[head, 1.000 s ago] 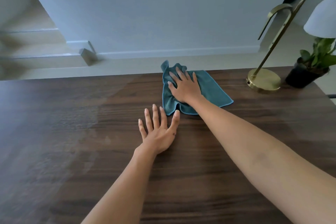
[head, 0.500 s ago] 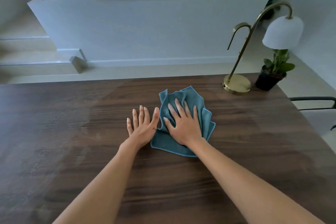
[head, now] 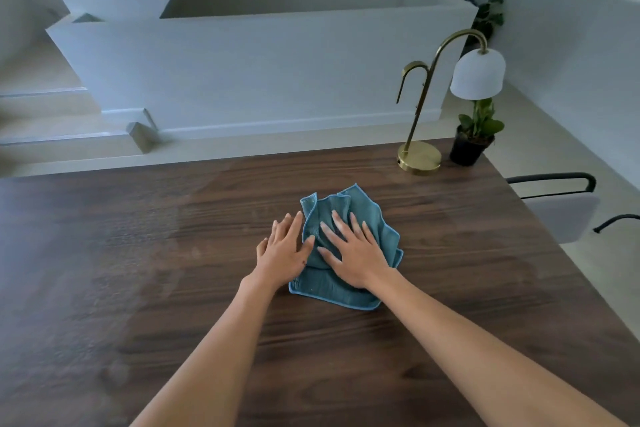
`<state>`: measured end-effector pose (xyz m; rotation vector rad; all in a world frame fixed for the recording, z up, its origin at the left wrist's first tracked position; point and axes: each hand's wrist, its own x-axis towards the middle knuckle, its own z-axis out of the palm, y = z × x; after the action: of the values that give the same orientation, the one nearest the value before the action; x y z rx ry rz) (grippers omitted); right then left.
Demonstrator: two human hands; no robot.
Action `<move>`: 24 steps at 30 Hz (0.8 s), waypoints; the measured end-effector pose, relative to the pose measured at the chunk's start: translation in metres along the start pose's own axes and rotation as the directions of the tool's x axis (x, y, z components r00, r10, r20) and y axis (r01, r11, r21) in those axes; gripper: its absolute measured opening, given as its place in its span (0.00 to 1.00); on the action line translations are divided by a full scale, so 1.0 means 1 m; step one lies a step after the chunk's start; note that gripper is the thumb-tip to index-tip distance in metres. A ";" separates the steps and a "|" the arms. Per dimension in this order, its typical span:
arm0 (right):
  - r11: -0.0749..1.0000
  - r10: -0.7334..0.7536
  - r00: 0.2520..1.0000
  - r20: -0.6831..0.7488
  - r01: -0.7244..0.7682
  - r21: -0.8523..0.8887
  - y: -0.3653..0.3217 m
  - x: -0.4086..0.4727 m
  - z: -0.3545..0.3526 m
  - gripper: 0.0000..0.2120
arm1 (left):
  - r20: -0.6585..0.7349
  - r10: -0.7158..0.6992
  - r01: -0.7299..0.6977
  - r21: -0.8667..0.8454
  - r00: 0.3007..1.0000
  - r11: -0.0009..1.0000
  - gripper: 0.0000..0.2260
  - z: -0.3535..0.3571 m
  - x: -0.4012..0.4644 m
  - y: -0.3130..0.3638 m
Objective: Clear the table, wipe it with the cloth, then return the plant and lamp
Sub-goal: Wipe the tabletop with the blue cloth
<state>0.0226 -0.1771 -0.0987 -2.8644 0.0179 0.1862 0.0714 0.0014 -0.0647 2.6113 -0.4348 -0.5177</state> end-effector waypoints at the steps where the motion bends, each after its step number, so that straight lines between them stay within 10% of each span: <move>1: 1.000 0.008 1.000 0.000 -0.008 -0.003 0.002 -0.003 0.002 0.35 | 0.011 0.019 -0.020 0.027 1.000 0.999 0.29 0.003 0.001 0.005; 24: 0.989 0.147 0.969 -0.198 -0.148 0.008 0.196 -0.141 -0.008 0.31 | -0.037 0.115 -0.105 0.216 0.993 0.971 0.24 0.155 -0.027 0.229</move>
<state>-0.1223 -0.3688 -0.1253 -2.8771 0.2701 -0.0709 -0.0673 -0.2388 -0.0773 2.7776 -0.6475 -0.3870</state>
